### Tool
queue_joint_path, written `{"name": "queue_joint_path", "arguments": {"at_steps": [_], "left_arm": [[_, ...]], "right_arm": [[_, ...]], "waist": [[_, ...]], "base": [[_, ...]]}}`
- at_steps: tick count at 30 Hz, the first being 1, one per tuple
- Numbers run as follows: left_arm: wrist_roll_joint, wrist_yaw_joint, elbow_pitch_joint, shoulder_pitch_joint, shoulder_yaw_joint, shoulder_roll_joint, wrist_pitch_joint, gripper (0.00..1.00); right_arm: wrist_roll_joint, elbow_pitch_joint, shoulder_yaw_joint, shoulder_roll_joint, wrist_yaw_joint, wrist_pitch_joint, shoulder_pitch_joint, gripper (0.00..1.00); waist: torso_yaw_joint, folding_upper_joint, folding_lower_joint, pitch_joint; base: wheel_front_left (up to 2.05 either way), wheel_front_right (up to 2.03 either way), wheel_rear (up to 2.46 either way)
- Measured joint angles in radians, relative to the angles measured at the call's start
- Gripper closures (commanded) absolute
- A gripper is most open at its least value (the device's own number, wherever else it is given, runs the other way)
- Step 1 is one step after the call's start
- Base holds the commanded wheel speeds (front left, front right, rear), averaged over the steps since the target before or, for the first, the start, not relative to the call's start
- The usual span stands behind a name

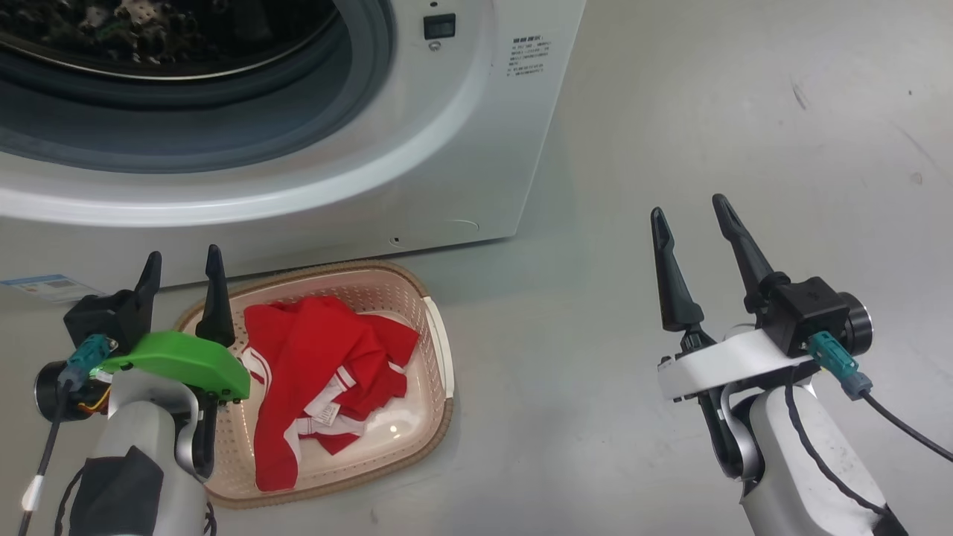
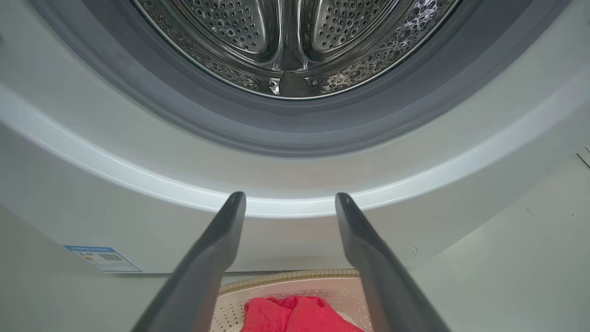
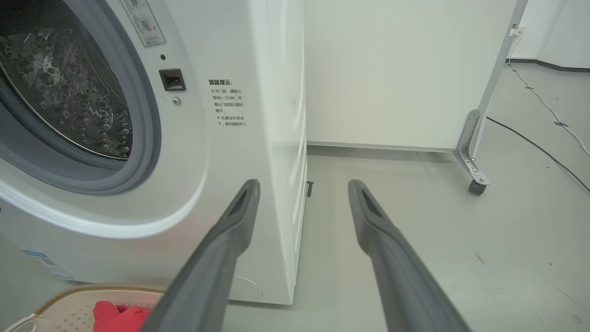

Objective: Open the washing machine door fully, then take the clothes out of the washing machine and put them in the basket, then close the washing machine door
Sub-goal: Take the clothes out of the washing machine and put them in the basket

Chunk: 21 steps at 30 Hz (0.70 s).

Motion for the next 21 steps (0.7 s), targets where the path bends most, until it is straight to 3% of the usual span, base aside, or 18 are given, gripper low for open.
{"name": "queue_joint_path", "arguments": {"at_steps": [21], "left_arm": [[0.079,0.002,-0.27,0.233,-0.032,-0.003,0.0,0.0]], "right_arm": [[0.007,0.071,-0.019,0.002,0.036,0.0,0.152,0.0]], "waist": [[0.074,0.0,0.0,-0.251]], "base": [[0.0,0.0,0.0]]}}
